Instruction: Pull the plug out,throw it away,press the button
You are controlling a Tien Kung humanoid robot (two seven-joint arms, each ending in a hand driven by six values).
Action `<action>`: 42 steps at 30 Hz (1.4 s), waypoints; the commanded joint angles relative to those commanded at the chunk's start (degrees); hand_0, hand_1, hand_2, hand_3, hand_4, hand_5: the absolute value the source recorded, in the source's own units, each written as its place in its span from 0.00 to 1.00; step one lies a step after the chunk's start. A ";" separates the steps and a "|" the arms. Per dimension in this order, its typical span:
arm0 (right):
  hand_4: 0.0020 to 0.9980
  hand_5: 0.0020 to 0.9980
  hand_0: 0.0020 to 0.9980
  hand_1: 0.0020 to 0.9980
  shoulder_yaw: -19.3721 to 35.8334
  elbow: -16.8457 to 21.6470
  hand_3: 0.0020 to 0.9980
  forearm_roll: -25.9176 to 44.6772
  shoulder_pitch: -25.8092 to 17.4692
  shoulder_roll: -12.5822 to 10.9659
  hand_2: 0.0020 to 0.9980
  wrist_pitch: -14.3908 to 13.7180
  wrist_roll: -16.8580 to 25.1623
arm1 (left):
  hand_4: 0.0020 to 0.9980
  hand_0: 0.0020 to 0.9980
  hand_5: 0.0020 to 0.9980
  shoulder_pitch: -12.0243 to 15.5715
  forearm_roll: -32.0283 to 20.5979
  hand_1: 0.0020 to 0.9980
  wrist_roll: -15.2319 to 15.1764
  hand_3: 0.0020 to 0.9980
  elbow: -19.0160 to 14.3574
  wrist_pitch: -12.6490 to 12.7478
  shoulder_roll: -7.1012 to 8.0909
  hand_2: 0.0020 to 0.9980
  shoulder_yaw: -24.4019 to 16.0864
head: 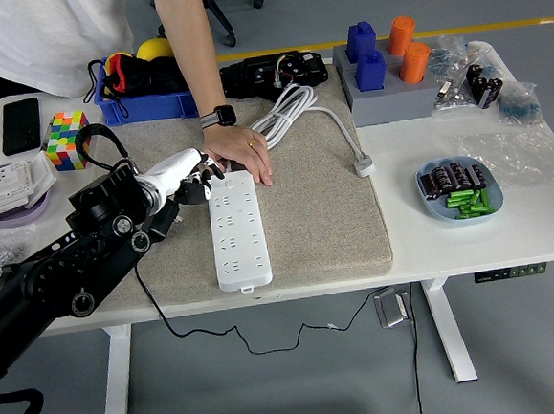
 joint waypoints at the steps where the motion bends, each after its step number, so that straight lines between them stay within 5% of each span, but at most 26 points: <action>1: 0.78 0.63 0.75 0.70 0.07 -0.01 0.72 -0.02 -0.01 0.02 0.71 0.00 -0.01 | 0.00 0.09 0.00 -0.21 -0.05 0.07 0.16 0.69 0.31 -0.05 -0.13 0.12 0.35; 42: 0.78 0.63 0.75 0.70 0.84 -0.04 0.72 -0.07 -0.08 0.14 0.71 -0.04 -0.04 | 0.00 0.07 0.00 -3.41 0.12 0.05 0.49 0.71 6.40 0.68 -2.93 0.11 6.26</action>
